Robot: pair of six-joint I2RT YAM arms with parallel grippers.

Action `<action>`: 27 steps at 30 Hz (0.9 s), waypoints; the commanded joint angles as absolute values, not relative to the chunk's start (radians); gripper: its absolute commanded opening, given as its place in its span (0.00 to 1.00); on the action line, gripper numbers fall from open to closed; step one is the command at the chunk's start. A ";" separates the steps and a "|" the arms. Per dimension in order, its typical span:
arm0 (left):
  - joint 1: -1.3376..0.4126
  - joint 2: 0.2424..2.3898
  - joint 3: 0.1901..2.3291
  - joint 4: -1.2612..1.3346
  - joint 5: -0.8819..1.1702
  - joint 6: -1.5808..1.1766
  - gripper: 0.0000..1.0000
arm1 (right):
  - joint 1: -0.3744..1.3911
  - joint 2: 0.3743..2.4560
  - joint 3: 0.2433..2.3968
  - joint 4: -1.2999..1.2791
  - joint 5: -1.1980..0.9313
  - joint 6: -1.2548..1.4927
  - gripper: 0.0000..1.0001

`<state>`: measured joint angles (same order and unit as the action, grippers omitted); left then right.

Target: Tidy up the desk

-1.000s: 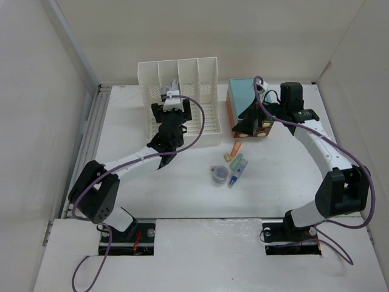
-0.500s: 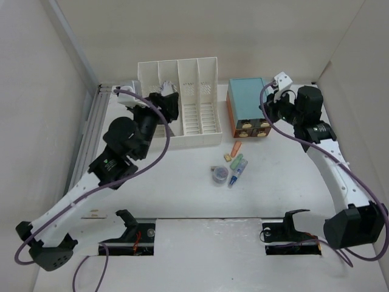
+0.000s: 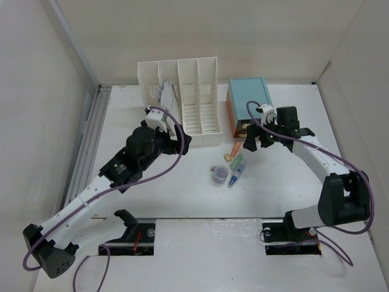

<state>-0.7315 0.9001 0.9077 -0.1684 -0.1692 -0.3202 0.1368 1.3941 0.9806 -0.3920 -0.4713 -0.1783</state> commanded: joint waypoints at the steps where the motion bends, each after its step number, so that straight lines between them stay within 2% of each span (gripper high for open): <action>1: -0.694 0.868 0.902 -0.104 -0.080 -0.333 0.94 | 0.133 1.388 0.951 -0.308 -0.468 -0.108 1.00; 3: -0.680 0.868 0.891 -0.104 -0.046 -0.333 0.94 | 0.152 1.397 0.940 -0.258 -0.427 -0.068 1.00; 4: -0.680 0.868 0.891 -0.104 -0.046 -0.333 0.94 | 0.167 1.397 0.940 -0.246 -0.398 -0.046 0.95; 6: -0.680 0.877 0.891 -0.104 -0.035 -0.321 0.94 | 0.227 1.387 0.940 -0.218 -0.265 0.020 0.91; 10: -0.680 0.868 0.891 -0.095 -0.025 -0.321 0.94 | 0.340 1.408 0.986 -0.209 -0.071 0.093 0.91; 11: -0.680 0.868 0.891 -0.095 -0.025 -0.321 0.94 | 0.359 1.423 0.998 -0.209 -0.042 0.094 0.96; 13: -0.680 0.868 0.891 -0.095 -0.015 -0.321 0.94 | 0.393 1.477 1.040 -0.222 0.059 0.115 0.96; 20: -0.680 0.868 0.891 -0.095 -0.006 -0.321 0.94 | 0.416 1.575 1.097 -0.204 0.199 0.160 0.93; 27: -0.680 0.877 0.891 -0.095 0.003 -0.311 0.94 | 0.403 1.552 1.108 -0.163 0.256 0.167 0.89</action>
